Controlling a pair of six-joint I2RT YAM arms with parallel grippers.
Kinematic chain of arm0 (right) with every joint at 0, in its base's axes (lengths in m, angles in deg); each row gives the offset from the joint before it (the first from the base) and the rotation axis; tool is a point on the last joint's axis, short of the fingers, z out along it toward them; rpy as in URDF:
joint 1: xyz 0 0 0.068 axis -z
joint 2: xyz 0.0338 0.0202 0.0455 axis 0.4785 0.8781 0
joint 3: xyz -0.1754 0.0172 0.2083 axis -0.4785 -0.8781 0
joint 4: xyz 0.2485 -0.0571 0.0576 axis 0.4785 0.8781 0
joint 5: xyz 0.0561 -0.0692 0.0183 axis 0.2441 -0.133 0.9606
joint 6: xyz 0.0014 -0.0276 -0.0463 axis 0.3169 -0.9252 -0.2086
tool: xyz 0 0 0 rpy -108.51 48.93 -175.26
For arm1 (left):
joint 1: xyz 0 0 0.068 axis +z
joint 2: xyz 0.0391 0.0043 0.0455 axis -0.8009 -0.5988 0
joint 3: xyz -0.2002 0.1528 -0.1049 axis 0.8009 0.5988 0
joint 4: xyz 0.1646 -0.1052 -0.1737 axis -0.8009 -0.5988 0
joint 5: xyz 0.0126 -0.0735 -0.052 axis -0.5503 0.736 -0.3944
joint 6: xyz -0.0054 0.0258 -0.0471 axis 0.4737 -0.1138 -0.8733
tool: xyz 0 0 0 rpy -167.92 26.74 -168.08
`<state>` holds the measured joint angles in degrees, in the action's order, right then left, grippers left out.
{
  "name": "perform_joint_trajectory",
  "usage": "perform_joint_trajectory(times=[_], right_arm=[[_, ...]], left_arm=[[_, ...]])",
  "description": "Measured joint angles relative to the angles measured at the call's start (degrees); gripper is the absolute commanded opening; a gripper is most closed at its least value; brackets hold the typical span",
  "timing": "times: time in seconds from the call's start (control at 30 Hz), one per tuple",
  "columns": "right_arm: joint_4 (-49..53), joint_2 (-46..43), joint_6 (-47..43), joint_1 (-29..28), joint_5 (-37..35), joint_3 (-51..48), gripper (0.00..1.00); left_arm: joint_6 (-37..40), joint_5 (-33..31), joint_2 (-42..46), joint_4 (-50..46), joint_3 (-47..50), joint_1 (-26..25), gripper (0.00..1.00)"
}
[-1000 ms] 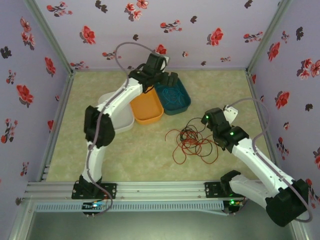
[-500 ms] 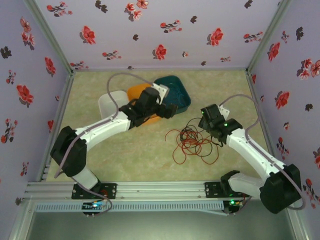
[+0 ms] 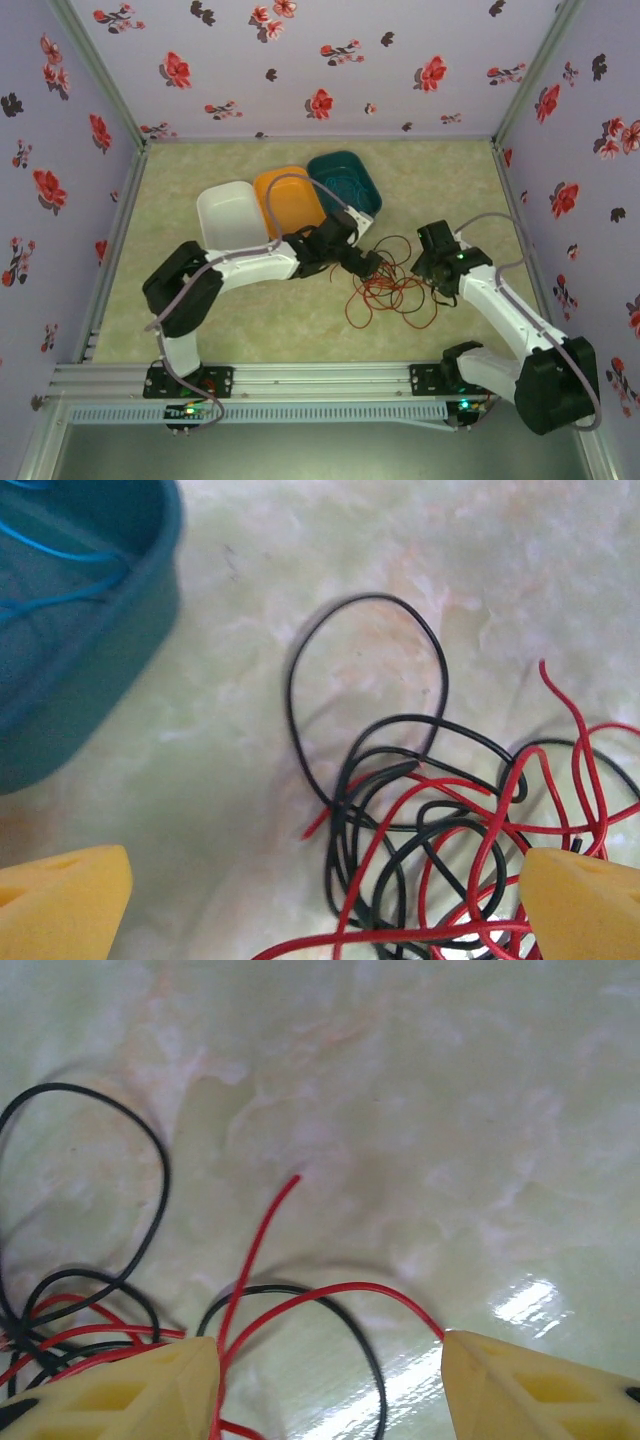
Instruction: Untangle the cables
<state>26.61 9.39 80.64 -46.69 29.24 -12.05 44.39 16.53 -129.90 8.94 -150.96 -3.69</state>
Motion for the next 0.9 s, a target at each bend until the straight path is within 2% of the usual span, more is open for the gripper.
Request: perform_joint_trajectory(times=[0.1, 0.23, 0.33, 0.43, 0.63, 0.83, 0.9], right_arm=[[0.6, -2.6, 0.8, 2.1, 0.3, -1.6, 0.61], [1.6, -5.1, 1.3, 3.8, 0.4, -3.0, 0.60], [2.3, -6.0, 1.4, 4.5, 0.4, -3.8, 0.60], [2.8, -6.1, 1.7, 4.8, 0.5, -4.2, 0.60], [2.7, -5.2, 1.8, 5.1, 2.1, -5.4, 0.57], [2.3, -3.1, 1.6, 5.1, 5.5, -6.5, 0.51], [1.8, -1.9, 1.2, 5.1, 6.6, -6.5, 0.50]], left_arm=[[1.3, 0.4, -3.0, -0.9, -2.1, -0.3, 0.98], [2.6, 0.4, -5.9, -2.3, -4.3, -0.3, 0.85], [2.9, 0.7, -7.5, -3.5, -5.5, -0.3, 0.68], [3.0, 0.8, -8.4, -4.8, -6.3, -0.3, 0.47], [2.1, 0.6, -8.7, -7.3, -6.3, -0.3, 0.21], [-0.2, 0.1, -7.9, -8.6, -3.3, -0.2, 0.07], [-1.0, 0.0, -6.8, -9.2, -1.2, 0.1, 0.07]])
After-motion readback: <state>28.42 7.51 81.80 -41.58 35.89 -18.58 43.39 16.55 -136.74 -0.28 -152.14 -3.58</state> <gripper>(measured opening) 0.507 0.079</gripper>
